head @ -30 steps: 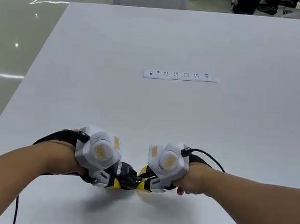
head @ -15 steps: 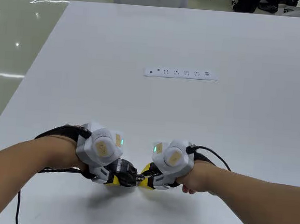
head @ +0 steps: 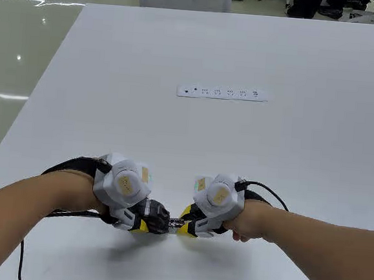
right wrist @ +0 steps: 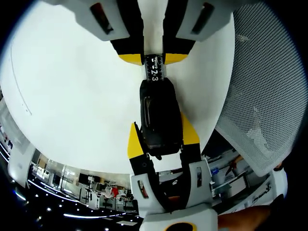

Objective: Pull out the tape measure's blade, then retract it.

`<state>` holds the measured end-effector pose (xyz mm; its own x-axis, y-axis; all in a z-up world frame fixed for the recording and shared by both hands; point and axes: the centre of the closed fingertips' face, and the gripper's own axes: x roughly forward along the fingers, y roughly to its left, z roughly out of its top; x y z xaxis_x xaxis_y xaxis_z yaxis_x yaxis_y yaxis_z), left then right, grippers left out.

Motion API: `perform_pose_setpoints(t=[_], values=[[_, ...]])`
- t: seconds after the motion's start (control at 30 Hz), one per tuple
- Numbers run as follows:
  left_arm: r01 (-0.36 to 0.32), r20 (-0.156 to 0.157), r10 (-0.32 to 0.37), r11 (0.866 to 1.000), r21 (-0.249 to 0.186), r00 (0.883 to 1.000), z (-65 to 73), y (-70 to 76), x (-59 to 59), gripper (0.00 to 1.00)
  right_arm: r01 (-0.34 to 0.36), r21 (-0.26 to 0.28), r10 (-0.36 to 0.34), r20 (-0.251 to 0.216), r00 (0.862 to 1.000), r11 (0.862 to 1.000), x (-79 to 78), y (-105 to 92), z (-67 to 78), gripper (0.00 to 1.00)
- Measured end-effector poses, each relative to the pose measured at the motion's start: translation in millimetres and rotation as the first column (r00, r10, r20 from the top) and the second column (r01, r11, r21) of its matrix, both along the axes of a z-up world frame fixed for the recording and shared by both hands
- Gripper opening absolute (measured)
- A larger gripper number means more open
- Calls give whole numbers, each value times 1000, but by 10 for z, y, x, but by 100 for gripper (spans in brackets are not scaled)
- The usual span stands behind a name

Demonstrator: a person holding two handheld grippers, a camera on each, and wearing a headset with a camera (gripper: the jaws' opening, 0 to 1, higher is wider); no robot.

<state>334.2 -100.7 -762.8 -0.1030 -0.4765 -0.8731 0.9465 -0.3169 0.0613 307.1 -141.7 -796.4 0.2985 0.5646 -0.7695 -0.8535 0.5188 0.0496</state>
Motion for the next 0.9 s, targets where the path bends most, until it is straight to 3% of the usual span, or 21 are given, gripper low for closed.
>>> perform_pose_setpoints(t=[0.9], values=[[-14, 0, 14, 1000, 1, 1000, -2, -1, 1, 33, 3, -45, -4, -4, 1000, 999, -75, -233, -16, 12]])
